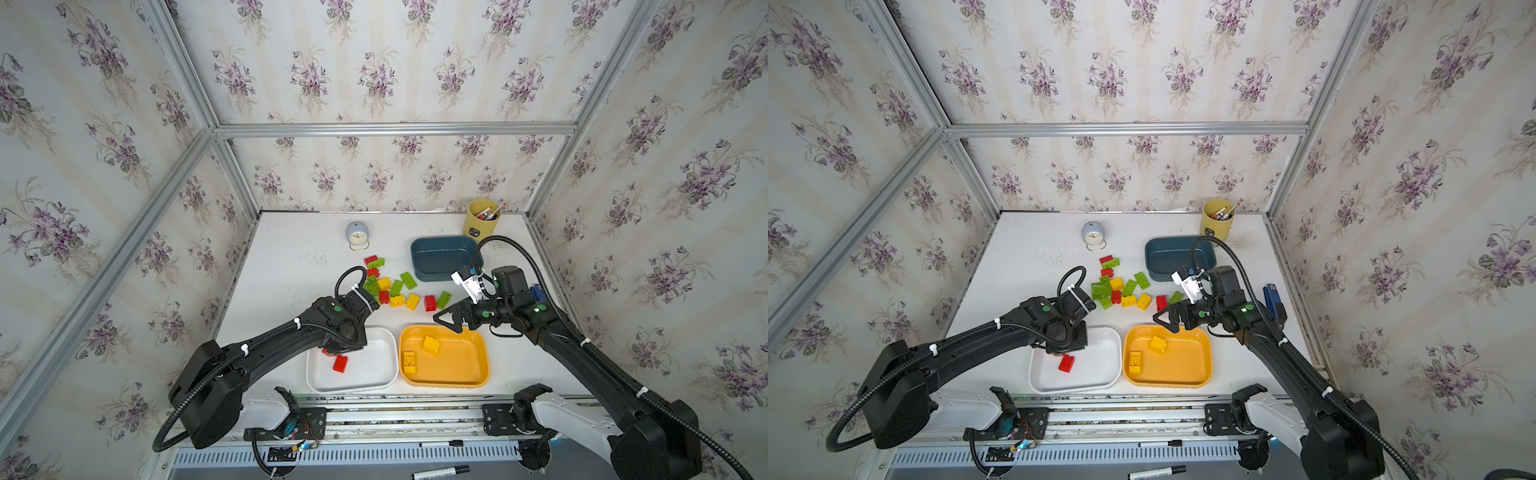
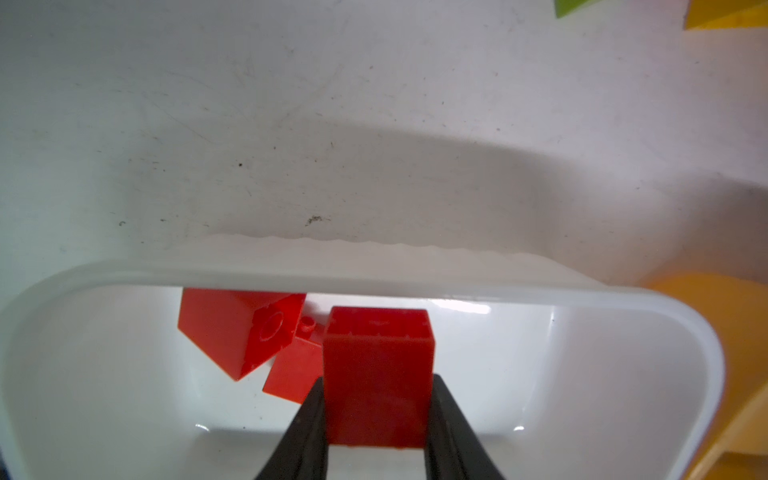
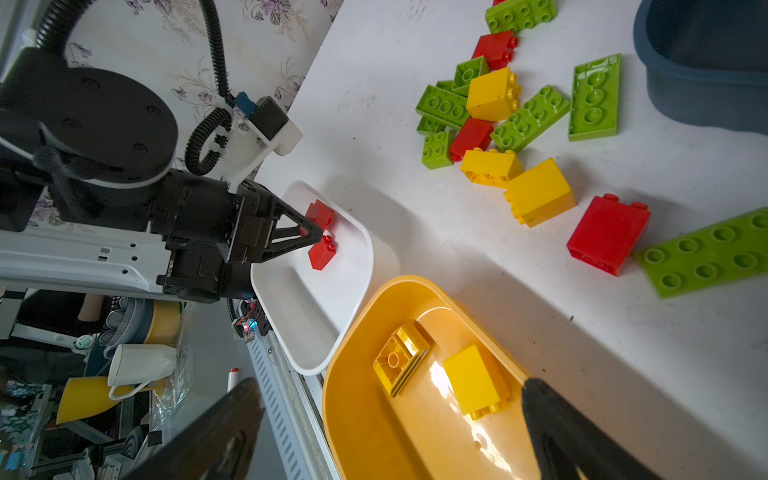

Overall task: Sort the legos into containers by color
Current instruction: 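Carry the red brick with the left gripper into the white tray and release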

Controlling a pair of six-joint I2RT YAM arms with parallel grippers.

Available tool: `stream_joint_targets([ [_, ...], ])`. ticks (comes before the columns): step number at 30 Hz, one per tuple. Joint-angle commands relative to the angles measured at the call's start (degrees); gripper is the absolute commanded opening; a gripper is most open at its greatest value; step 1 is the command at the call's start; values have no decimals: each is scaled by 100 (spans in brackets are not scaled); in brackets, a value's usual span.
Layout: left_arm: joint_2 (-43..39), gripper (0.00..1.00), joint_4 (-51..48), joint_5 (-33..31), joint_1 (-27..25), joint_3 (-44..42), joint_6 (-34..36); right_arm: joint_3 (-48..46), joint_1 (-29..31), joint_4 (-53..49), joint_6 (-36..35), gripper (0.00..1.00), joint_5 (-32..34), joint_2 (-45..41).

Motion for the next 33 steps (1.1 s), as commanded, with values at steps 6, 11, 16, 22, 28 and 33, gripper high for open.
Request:
stream_joint_targets([
  [6, -80, 60, 192, -103, 127, -242, 22, -12, -2, -6, -77, 100, -35, -112],
  [11, -208, 66, 32, -129, 213, -88, 203, 28, 1, 3, -80, 100, -42, -99],
  [16, -333, 72, -337, -220, 251, 705, 619, 63, -4, 2, -86, 100, -48, -75],
  [22, 126, 81, -631, -497, 407, 1964, 1421, 167, 3, 29, -121, 100, -41, -5],
  [28, 964, 81, -631, -540, 765, 2976, 2636, 234, -2, 16, -167, 100, -9, 31],
  [33, 1572, 81, -371, -75, 952, 3430, 4315, 234, -3, 29, -180, 100, 29, 30],
])
